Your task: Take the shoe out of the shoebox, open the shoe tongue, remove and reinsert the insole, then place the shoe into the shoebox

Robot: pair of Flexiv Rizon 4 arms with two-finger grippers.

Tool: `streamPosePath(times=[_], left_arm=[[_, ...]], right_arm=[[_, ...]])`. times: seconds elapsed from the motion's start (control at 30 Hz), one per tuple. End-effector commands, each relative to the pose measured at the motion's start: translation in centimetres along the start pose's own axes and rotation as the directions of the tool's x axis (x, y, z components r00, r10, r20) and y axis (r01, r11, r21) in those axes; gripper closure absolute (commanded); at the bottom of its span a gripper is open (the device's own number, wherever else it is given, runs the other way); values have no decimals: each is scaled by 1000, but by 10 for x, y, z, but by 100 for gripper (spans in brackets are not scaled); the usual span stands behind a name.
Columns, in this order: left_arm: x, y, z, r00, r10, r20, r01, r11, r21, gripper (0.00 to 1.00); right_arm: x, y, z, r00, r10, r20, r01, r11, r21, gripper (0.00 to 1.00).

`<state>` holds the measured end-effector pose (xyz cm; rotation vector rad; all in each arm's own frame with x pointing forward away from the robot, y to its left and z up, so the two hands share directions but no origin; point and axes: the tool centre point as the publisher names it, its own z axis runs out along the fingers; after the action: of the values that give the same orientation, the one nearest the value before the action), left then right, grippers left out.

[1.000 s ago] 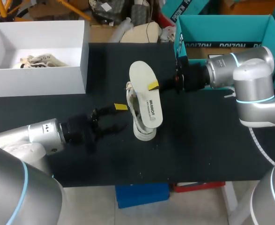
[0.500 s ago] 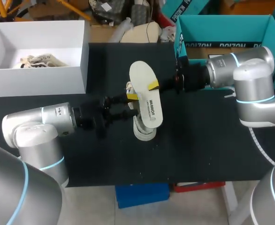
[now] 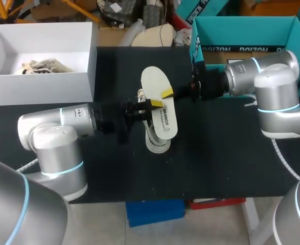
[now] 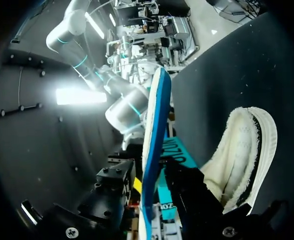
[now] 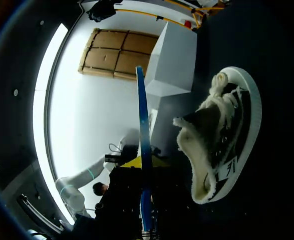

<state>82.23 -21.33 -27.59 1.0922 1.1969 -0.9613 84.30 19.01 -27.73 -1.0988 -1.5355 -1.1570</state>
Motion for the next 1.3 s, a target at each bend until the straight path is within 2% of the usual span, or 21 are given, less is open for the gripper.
streamPosePath(times=[0.03, 0.17, 0.2, 0.23, 0.33, 0.37, 0.4, 0.5, 0.57, 0.63, 0.67, 0.73, 0.9, 0.97, 1.0, 1.3], left_arm=[[1, 2, 6, 1000, 6, -1, -6, 1000, 0, 72], [1, 4, 8, 1000, 7, 0, -7, 1000, 1, 75], [1, 4, 8, 1000, 7, 1, -7, 1000, 2, 78], [1, 4, 9, 1000, 7, 1, -7, 1000, 2, 99], [0, 4, 9, 1000, 8, -2, -8, 1000, 7, 100], [1, 3, 9, 1000, 5, -6, -5, 1000, 10, 100], [1, 2, 8, 1000, 1, -10, -1, 1000, 9, 100], [1, -3, 3, 999, -12, -39, 13, 1000, 7, 100], [0, -7, -2, 997, -32, -66, 33, 999, 7, 100], [0, -13, -7, 991, -87, -103, 89, 996, 10, 100], [0, -18, -9, 982, -108, -153, 112, 994, 14, 100], [-1, -30, -12, 964, -131, -230, 143, 989, 33, 100], [2, -54, -25, 901, -138, -411, 172, 984, 48, 100], [3, -65, -30, 868, -75, -491, 134, 987, 87, 100], [5, -72, -32, 825, 11, -566, 60, 993, 105, 100], [5, -72, -32, 825, 11, -566, 60, 993, 105, 100]], right_arm=[[0, 1, 0, 1000, 1, 1, -1, 1000, 2, 100], [0, 1, 0, 1000, 1, 1, -1, 1000, 2, 100], [0, 1, 0, 1000, 1, 1, -1, 1000, 2, 100], [0, 1, 0, 1000, 1, 1, -1, 1000, 2, 100], [0, 1, 0, 1000, 1, 1, -1, 1000, 2, 100], [0, 1, 0, 1000, 1, 1, -1, 1000, 2, 71], [1, 0, -3, 1000, -4, -4, 4, 1000, -24, 0], [3, -4, -11, 999, -31, 27, 33, 995, -98, 0], [3, -9, -18, 989, -24, 148, 39, 994, -104, 0], [2, -14, -26, 977, -32, 213, 59, 991, -122, 0], [2, -17, -30, 967, -39, 250, 73, 990, -125, 0], [3, -24, -39, 914, -40, 404, 86, 992, -95, 0], [8, -44, -53, 816, -80, 573, 143, 987, -67, 0], [12, -50, -57, 765, -95, 637, 156, 987, -40, 0], [15, -53, -58, 745, -96, 660, 160, 986, -37, 0], [15, -53, -58, 745, -96, 660, 160, 986, -37, 0]])
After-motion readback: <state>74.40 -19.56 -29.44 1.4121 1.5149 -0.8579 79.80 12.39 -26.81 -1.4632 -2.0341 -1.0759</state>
